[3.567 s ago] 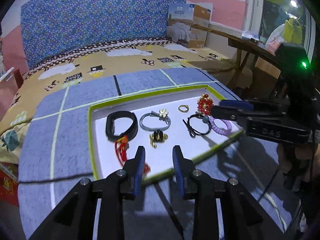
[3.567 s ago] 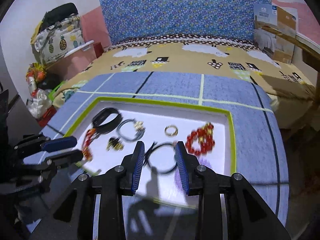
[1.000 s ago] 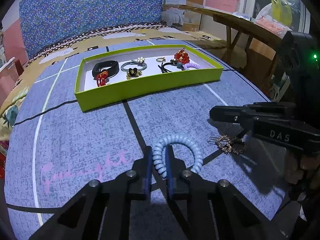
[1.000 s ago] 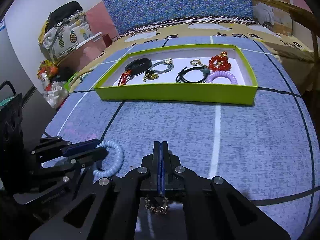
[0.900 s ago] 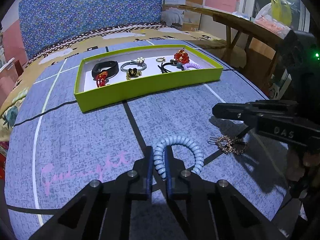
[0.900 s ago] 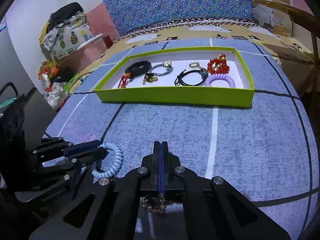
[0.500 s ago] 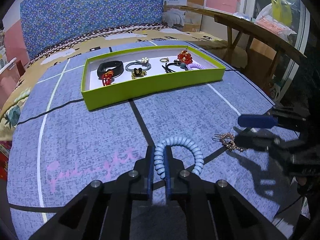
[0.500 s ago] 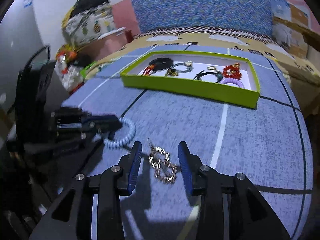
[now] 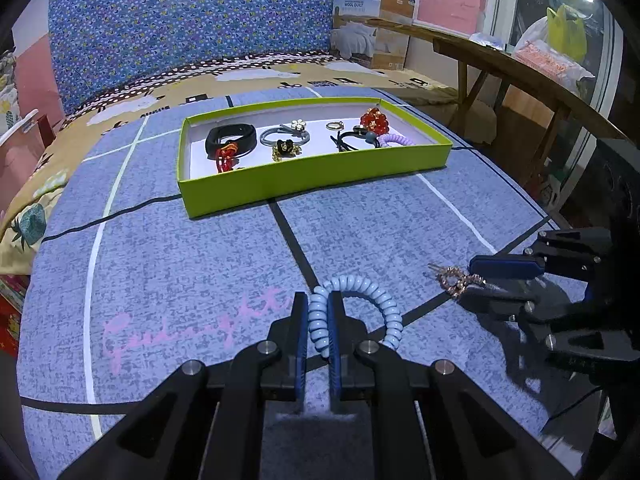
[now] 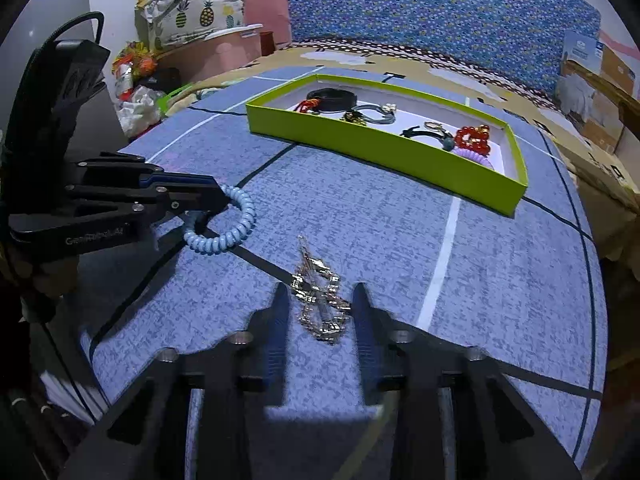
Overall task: Organize jewelry
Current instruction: 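Grasp the gold pendant keychain with the right tool, then carry the coil bracelet and pendant into the green box and open both tools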
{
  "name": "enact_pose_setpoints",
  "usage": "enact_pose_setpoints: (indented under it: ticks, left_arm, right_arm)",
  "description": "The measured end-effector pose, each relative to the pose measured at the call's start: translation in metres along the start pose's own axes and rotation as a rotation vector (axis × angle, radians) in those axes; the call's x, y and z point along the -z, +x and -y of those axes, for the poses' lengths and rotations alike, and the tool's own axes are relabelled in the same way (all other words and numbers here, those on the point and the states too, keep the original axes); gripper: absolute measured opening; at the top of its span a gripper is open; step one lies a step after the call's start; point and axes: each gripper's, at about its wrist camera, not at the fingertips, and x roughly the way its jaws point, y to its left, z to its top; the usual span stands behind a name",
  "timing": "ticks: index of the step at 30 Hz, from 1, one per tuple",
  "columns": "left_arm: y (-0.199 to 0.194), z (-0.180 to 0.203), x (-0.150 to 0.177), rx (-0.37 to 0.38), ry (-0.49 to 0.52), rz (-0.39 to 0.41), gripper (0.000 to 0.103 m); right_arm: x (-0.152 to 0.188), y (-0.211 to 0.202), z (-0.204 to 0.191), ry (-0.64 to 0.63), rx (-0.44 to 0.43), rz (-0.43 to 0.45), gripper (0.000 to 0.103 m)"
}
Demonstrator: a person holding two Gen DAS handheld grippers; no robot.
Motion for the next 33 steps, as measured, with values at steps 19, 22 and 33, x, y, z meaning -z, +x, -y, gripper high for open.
enact_pose_setpoints:
  ticks: [19, 22, 33]
  left_arm:
    - [-0.011, -0.001, -0.008, 0.025, -0.030, 0.034, 0.010]
    - [-0.012, -0.002, -0.010, 0.031, -0.039, 0.035, 0.010]
    - [-0.016, -0.004, -0.032, 0.031, -0.030, 0.082, 0.010]
  right_arm:
    - [-0.004, -0.016, 0.012, 0.116, 0.036, 0.070, 0.024]
    - [-0.004, -0.018, 0.018, 0.147, 0.037, 0.078, 0.024]
    - [-0.021, -0.029, 0.032, 0.199, 0.045, 0.136, 0.024]
